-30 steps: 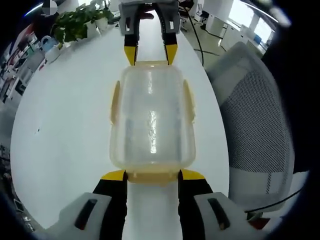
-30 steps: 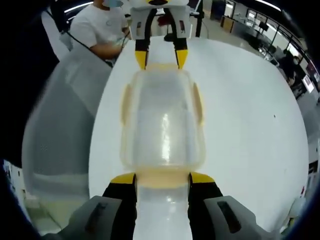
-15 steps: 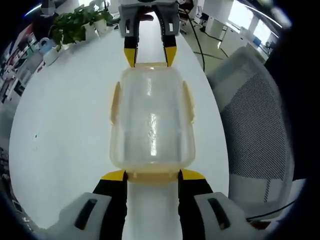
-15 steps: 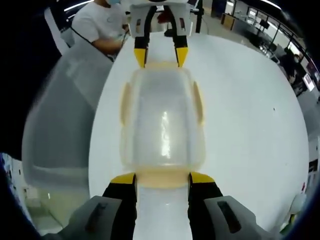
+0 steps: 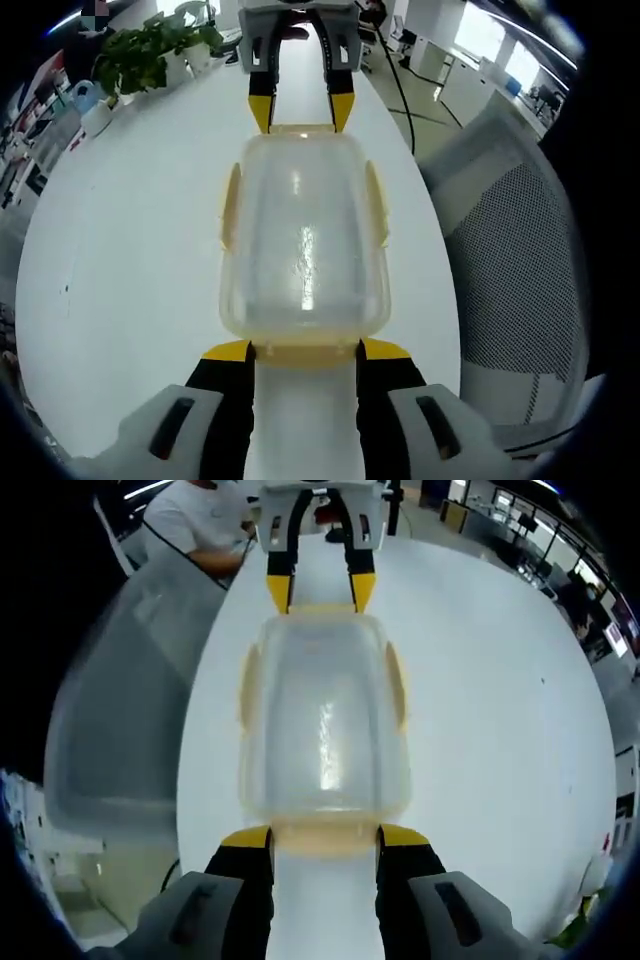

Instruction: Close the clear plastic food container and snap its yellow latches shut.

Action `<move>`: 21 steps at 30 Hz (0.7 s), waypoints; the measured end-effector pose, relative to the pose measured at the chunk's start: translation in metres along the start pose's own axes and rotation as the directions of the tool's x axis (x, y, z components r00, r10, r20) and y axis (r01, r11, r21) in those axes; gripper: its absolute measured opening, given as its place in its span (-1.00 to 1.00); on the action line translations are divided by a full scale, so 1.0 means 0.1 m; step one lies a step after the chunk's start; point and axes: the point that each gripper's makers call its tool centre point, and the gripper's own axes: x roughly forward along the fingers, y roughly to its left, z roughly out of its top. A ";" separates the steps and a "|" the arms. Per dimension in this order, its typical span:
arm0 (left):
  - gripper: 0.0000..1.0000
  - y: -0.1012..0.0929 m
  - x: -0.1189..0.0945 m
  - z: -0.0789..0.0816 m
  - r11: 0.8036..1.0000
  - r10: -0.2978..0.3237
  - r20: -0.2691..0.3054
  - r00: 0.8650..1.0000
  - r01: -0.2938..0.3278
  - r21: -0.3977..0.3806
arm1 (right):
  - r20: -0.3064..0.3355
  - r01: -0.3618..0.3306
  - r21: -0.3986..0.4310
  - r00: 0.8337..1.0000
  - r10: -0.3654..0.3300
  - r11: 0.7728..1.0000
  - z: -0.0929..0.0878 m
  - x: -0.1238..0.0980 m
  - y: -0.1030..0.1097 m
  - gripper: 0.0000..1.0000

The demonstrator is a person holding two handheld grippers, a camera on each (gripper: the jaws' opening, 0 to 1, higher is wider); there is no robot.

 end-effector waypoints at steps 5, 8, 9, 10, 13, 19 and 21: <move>-0.23 -0.03 0.03 0.06 1.000 -0.004 0.005 1.000 0.004 0.002 | -0.012 -0.012 -0.017 1.000 0.012 1.000 -0.07 -0.02 0.04 -0.24; -0.23 -0.05 0.05 0.10 1.000 -0.003 0.006 1.000 0.003 -0.004 | -0.017 -0.009 -0.013 1.000 0.009 1.000 -0.11 -0.02 0.03 -0.24; -0.23 -0.04 0.06 0.10 1.000 -0.003 0.005 1.000 0.003 -0.006 | -0.016 -0.007 -0.012 1.000 0.007 1.000 -0.12 -0.03 0.03 -0.24; -0.23 -0.04 0.07 0.11 1.000 -0.004 0.004 1.000 0.004 -0.006 | -0.015 -0.007 -0.012 1.000 0.006 1.000 -0.12 -0.03 0.03 -0.24; -0.23 -0.04 0.08 0.13 1.000 -0.005 0.007 1.000 0.005 -0.006 | -0.015 -0.007 -0.009 1.000 0.007 1.000 -0.15 -0.05 0.03 -0.24; -0.23 -0.03 0.10 0.18 1.000 0.005 0.001 1.000 -0.005 -0.009 | -0.024 -0.002 -0.013 1.000 0.001 1.000 -0.19 -0.07 0.01 -0.24; -0.23 -0.02 0.10 0.18 1.000 0.005 0.001 1.000 -0.005 -0.008 | -0.025 -0.001 -0.013 1.000 0.001 1.000 -0.20 -0.06 0.00 -0.24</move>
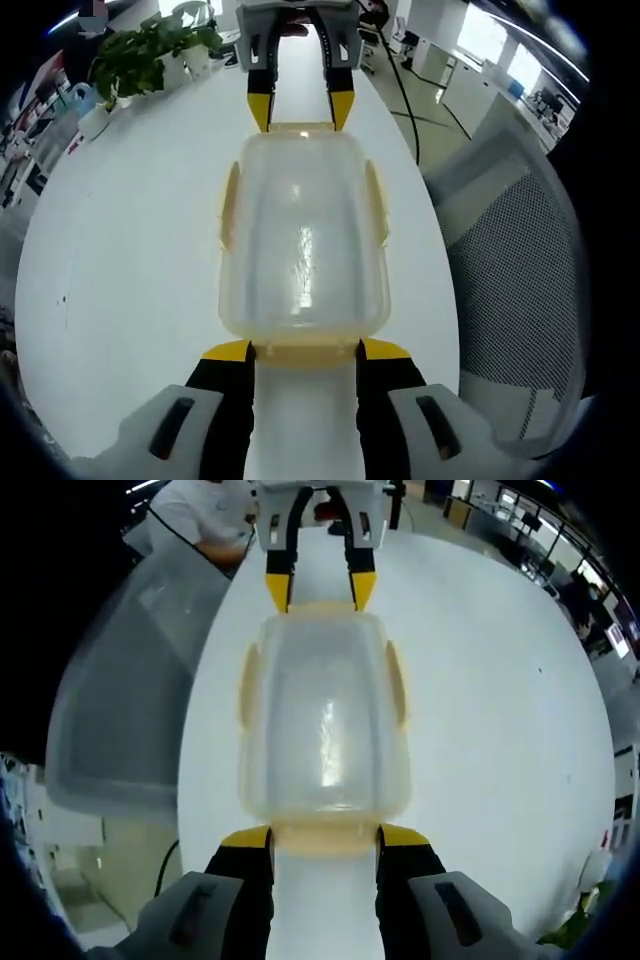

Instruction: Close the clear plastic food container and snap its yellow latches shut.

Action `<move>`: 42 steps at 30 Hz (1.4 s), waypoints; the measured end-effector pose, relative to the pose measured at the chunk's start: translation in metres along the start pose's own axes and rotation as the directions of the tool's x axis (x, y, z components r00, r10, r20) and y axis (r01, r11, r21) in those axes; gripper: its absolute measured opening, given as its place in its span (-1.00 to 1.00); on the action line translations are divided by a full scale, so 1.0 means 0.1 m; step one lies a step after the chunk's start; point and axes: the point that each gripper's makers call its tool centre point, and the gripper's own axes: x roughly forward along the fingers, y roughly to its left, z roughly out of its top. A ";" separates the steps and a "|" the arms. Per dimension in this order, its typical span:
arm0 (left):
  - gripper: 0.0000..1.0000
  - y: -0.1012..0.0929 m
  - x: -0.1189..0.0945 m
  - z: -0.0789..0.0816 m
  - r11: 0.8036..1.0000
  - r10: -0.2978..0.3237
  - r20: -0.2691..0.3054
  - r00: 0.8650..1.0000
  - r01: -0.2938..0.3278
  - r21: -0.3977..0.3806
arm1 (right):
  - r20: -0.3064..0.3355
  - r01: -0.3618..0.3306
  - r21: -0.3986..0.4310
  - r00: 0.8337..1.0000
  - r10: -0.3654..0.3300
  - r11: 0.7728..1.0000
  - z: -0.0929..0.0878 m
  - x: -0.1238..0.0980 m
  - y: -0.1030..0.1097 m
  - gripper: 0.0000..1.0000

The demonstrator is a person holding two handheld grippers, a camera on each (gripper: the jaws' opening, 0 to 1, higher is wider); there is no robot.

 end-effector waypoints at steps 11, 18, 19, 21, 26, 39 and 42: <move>-0.22 -0.05 0.05 0.04 1.000 0.009 -0.012 1.000 -0.009 0.006 | -0.013 0.008 -0.009 1.000 -0.008 1.000 -0.06 0.01 0.05 -0.24; -0.22 -0.02 0.06 0.04 1.000 0.018 -0.018 1.000 -0.017 0.026 | -0.008 0.018 0.011 1.000 -0.018 1.000 -0.09 0.06 0.06 -0.24; -0.22 -0.01 0.06 0.04 0.999 0.021 -0.023 1.000 -0.021 0.026 | -0.003 0.023 0.016 1.000 -0.023 1.000 -0.08 0.06 0.04 -0.24; -0.22 0.00 0.06 0.04 0.999 0.026 -0.025 0.999 -0.026 0.026 | 0.003 0.027 0.017 1.000 -0.027 0.999 -0.09 0.05 0.03 -0.24; -0.22 -0.01 0.07 0.04 0.999 0.028 -0.023 0.999 -0.028 0.022 | 0.014 0.030 0.020 0.999 -0.030 0.999 -0.09 0.07 0.03 -0.24; -0.19 0.00 0.06 0.03 0.992 0.043 -0.016 0.999 -0.041 0.120 | 0.019 0.006 0.017 1.000 -0.006 1.000 -0.11 0.07 0.09 -0.20; 0.07 -0.02 0.06 0.02 0.995 0.046 -0.011 0.999 -0.045 0.091 | 0.017 0.024 0.063 1.000 -0.025 0.998 -0.18 0.01 0.09 -0.13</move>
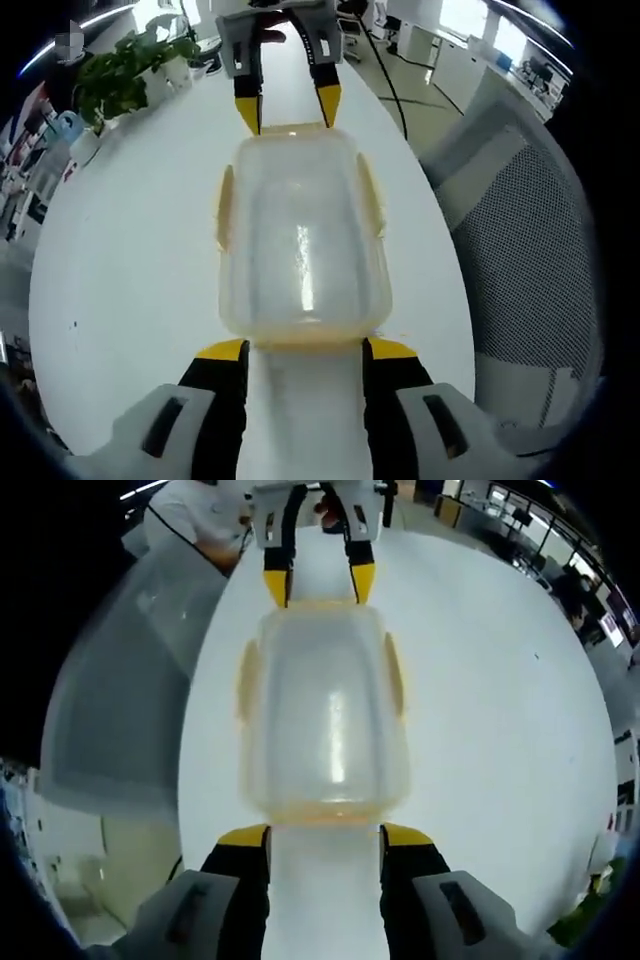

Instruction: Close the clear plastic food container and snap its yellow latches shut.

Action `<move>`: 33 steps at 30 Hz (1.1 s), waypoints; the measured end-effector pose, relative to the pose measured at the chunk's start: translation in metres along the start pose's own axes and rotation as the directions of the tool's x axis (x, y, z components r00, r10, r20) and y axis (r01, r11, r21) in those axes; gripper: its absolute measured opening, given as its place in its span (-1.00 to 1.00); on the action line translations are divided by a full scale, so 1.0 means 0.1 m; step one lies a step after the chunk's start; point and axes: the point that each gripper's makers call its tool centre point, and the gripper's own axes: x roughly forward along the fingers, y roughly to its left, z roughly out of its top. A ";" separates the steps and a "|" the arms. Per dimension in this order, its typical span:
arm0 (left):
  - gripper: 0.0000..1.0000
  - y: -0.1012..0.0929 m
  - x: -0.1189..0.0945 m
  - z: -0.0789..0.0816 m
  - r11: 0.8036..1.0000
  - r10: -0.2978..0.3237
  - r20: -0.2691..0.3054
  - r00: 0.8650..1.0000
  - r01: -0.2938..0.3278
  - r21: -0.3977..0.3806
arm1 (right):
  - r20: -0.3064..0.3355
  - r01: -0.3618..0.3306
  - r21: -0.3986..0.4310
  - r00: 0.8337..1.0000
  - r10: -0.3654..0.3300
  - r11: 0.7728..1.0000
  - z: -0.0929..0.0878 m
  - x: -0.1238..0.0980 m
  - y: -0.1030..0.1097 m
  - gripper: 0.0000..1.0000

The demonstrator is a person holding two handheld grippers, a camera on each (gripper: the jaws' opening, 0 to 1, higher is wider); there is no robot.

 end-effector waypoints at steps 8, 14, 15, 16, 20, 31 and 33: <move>0.08 -0.01 -0.16 0.04 0.975 0.047 0.134 0.990 -0.016 -0.224 | 0.186 0.051 0.336 0.975 -0.119 0.941 0.13 -0.21 -0.04 -0.25; 0.08 -0.01 -0.19 0.00 0.950 0.030 0.153 0.988 0.019 -0.311 | 0.185 0.063 0.468 0.968 -0.168 0.882 0.12 -0.24 -0.11 -0.31; 0.09 0.01 -0.21 0.03 0.949 0.038 0.165 0.986 0.017 -0.316 | 0.177 0.066 0.477 0.969 -0.170 0.876 0.12 -0.23 -0.12 -0.30; 0.09 0.03 -0.22 0.04 0.944 0.043 0.167 0.985 0.014 -0.329 | 0.178 0.063 0.489 0.969 -0.170 0.870 0.12 -0.22 -0.13 -0.31; 0.06 0.05 -0.23 0.09 0.917 0.042 0.177 0.983 0.033 -0.398 | 0.199 0.051 0.551 0.961 -0.191 0.833 0.20 -0.23 -0.16 -0.38; -0.04 0.09 -0.21 0.07 0.737 0.071 0.199 0.977 0.084 -0.671 | 0.187 0.044 0.641 0.959 -0.211 0.766 0.15 -0.20 -0.16 -0.33; -0.07 0.12 -0.23 0.07 0.706 0.087 0.213 0.973 0.091 -0.702 | 0.190 0.049 0.653 0.955 -0.227 0.756 0.14 -0.21 -0.18 -0.29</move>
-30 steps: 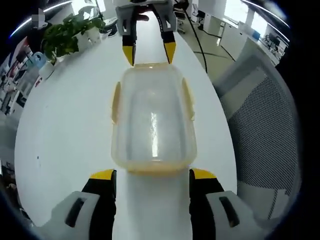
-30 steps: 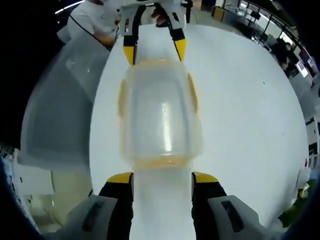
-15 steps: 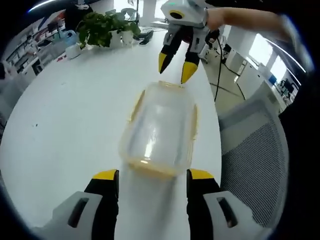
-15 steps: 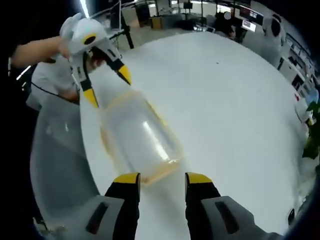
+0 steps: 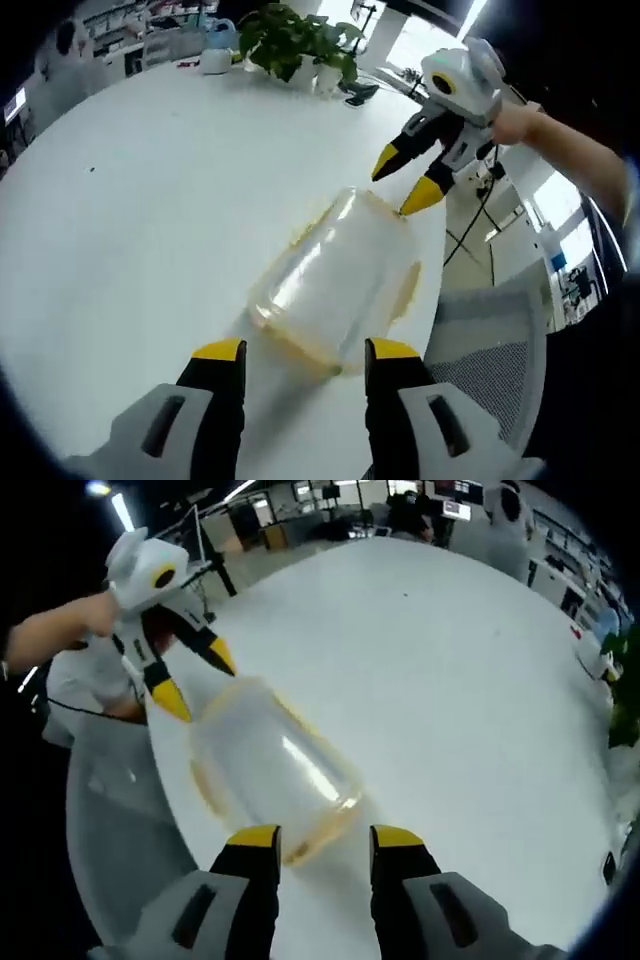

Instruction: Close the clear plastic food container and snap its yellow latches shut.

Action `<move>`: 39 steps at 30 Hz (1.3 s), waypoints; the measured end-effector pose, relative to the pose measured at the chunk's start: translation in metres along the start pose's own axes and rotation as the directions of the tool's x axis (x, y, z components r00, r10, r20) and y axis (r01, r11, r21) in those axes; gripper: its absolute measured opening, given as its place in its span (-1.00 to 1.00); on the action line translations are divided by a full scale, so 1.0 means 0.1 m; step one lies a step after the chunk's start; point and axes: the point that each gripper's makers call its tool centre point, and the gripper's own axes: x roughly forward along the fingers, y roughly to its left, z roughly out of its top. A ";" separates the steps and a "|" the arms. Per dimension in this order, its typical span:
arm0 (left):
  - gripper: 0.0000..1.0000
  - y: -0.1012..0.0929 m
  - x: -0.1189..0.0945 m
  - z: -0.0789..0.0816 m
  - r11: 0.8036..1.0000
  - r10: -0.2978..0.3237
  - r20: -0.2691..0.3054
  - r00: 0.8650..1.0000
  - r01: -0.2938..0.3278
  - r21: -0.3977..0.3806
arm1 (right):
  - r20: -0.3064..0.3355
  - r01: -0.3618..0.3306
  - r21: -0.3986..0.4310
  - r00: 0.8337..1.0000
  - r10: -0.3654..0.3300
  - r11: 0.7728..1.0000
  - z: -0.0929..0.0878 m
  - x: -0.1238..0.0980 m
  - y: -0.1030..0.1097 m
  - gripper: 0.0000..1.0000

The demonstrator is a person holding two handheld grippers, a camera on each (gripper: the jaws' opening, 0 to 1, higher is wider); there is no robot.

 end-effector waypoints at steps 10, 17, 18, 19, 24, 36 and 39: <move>-0.06 0.10 0.00 -0.09 0.994 0.043 -0.014 0.999 -0.045 -0.100 | 0.017 0.018 0.123 1.000 -0.020 0.992 0.03 0.02 -0.01 -0.14; -0.06 0.05 0.05 -0.07 0.966 0.020 0.025 0.999 -0.013 -0.260 | -0.002 0.035 0.290 0.999 -0.036 0.956 0.01 0.02 -0.07 -0.17; -0.06 0.06 0.05 -0.08 0.960 0.028 0.021 0.999 -0.021 -0.280 | 0.002 0.037 0.310 0.999 -0.039 0.950 0.01 0.02 -0.08 -0.18; -0.06 0.07 0.06 -0.08 0.952 0.032 0.027 0.999 -0.023 -0.306 | 0.002 0.041 0.322 0.999 -0.044 0.946 0.01 0.01 -0.10 -0.22; -0.12 0.04 0.10 -0.05 0.874 0.008 0.060 0.998 0.022 -0.485 | 0.023 0.011 0.405 0.999 -0.022 0.914 0.01 0.02 -0.06 -0.31; -0.22 0.10 0.15 -0.13 0.824 0.022 0.039 0.999 0.004 -0.567 | 0.043 -0.008 0.539 0.999 -0.018 0.843 -0.04 0.08 -0.07 -0.28; -0.25 0.10 0.17 -0.14 0.817 0.016 0.037 0.999 0.008 -0.577 | 0.010 0.006 0.530 1.000 -0.014 0.848 -0.10 0.11 -0.03 -0.33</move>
